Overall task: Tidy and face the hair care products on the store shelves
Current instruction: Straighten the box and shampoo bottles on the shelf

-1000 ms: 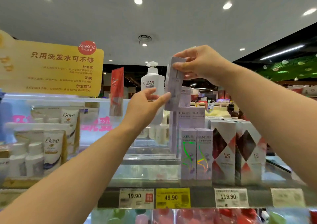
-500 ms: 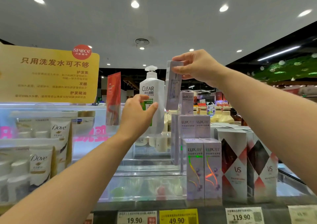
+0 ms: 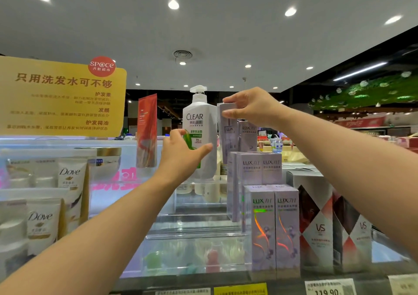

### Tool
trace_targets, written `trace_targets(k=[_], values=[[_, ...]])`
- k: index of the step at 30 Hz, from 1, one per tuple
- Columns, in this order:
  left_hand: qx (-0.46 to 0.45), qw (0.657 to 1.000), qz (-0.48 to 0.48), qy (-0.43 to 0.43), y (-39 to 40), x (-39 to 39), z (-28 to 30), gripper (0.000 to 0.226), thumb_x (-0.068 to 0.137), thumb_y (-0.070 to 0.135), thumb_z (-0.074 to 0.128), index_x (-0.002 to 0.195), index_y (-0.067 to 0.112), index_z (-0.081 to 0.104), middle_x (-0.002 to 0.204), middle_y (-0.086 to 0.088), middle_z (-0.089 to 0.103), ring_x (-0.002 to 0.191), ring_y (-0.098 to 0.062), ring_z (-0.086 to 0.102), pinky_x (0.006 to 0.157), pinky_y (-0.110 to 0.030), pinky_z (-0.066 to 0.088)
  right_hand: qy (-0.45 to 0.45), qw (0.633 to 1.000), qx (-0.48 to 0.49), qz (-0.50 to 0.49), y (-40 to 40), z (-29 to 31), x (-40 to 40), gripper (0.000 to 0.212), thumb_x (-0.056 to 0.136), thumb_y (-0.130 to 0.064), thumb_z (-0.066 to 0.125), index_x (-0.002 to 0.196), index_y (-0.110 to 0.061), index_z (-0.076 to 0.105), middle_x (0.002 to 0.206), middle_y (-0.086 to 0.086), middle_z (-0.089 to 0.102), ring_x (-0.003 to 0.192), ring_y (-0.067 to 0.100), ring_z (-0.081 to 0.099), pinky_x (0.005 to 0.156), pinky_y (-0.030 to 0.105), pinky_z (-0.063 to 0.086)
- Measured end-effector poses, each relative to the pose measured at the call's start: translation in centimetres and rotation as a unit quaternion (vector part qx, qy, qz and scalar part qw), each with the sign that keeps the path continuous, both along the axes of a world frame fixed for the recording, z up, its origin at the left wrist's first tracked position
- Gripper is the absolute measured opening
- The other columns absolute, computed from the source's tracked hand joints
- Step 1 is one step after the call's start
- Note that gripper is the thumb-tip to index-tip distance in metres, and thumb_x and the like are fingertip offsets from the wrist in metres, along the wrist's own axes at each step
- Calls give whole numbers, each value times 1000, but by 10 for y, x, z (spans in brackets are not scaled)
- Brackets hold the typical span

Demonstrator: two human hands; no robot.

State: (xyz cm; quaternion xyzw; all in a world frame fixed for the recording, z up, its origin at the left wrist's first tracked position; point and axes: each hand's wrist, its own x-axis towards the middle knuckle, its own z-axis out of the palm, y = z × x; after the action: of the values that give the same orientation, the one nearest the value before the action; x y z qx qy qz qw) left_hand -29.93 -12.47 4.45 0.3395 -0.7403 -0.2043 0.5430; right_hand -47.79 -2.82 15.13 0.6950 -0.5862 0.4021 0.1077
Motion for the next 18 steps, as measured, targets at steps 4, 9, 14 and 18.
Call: trace_targets(k=[4,9,14,18], values=[[18,1000,-11,-11,-9,-4,-2,96,71,56,79,144,20,27,135,-6,47,119,-21,51,93,-34,49,38,998,36,-42,0,-6,0,43,90,-39,71,129,-21,67,108,-1,71,104,17,64,86,33,53],[46,999,-4,-20,-15,-7,-2,98,71,55,80,142,17,24,132,-5,51,119,-23,52,84,-30,46,66,993,77,-60,0,-10,1,37,89,-40,72,122,-23,71,95,-9,71,86,5,64,71,23,51],[68,997,-3,-26,-15,-11,-2,93,75,50,80,140,13,24,118,0,55,101,-18,53,70,-26,42,82,990,87,-76,2,-9,2,36,91,-37,71,123,-22,71,100,-7,69,86,6,62,71,21,50],[73,997,-4,-23,-17,-12,-2,93,74,50,81,138,13,26,116,1,55,102,-20,54,73,-29,44,121,982,99,-110,5,-8,2,39,94,-38,66,128,-17,68,118,2,69,101,15,58,79,31,51]])
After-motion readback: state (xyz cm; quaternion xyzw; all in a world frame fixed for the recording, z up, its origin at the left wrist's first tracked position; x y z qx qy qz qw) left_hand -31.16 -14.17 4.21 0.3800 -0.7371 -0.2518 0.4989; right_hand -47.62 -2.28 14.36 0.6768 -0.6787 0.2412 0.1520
